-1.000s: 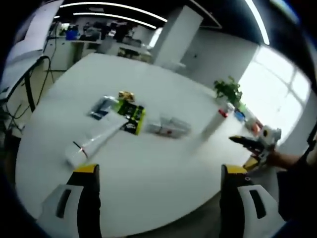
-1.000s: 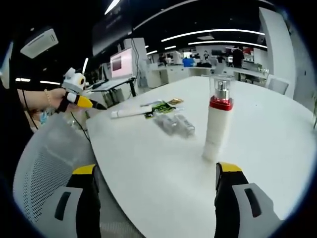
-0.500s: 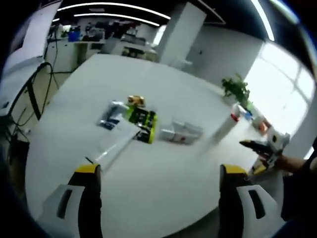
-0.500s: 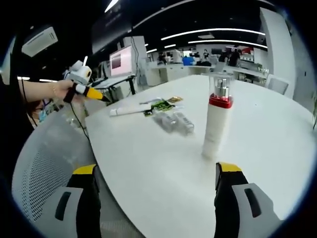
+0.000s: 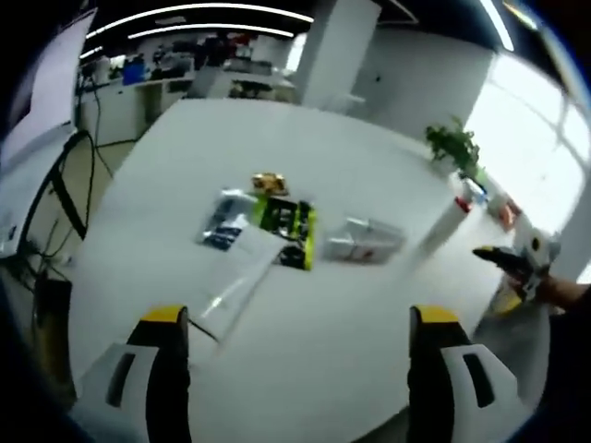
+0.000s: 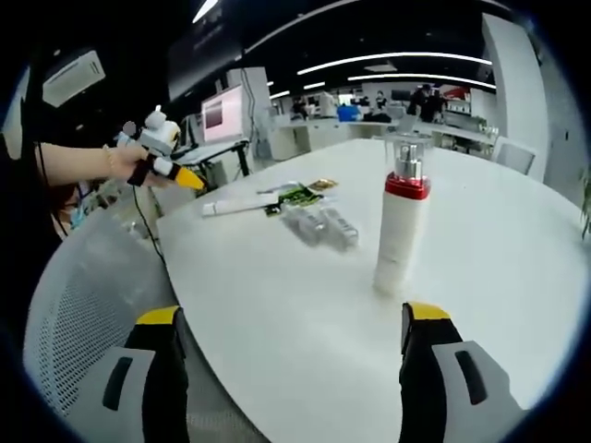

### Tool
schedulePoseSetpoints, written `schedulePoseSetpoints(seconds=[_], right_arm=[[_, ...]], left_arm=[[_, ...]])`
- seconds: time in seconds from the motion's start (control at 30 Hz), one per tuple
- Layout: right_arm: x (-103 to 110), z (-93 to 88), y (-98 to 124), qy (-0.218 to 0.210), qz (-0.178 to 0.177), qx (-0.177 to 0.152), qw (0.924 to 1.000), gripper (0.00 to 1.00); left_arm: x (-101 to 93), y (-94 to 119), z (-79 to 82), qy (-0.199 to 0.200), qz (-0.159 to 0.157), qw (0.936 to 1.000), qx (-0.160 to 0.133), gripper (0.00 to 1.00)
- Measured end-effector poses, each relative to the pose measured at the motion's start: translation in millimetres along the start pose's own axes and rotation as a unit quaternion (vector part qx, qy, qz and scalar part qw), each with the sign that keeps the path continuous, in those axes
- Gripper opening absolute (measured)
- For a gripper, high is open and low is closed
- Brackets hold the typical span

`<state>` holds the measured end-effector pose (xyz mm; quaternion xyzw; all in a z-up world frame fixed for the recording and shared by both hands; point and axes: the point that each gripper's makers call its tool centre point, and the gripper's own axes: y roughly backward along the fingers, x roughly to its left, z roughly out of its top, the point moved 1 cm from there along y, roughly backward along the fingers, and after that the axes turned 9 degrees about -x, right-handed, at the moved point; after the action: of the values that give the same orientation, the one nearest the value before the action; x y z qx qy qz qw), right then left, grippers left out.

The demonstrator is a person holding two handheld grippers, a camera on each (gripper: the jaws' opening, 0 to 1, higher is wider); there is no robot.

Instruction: Arrange the skincare products in the storage area until every visible bottle or jar stands upright without overlapping.

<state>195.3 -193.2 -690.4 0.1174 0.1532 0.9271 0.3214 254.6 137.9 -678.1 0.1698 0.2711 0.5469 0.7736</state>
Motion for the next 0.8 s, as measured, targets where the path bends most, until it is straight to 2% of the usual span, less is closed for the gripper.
schedulePoseSetpoints(seconds=[0.17,0.3,0.6,0.8], right_arm=[[1,-0.6,0,0.000,0.002,0.002,1.0000,0.96],[0,-1.2,0,-0.001,0.000,0.003,1.0000,0.96],[-2,-3.1,0,-0.003,-0.005,0.006,1.0000,0.96],[-5,-5.6,1,-0.004,-0.009,0.010,0.9999,0.95]], left_arm=[[14.0,-12,5.3,-0.025,0.000,0.9995,0.022,0.91],[21.5,-22,2.3,-0.041,-0.001,0.9982,0.045,0.90],[20.3,-36,-6.5,-0.088,-0.007,0.9909,0.101,0.89],[21.6,-47,-10.8,-0.102,-0.009,0.9872,0.123,0.88]])
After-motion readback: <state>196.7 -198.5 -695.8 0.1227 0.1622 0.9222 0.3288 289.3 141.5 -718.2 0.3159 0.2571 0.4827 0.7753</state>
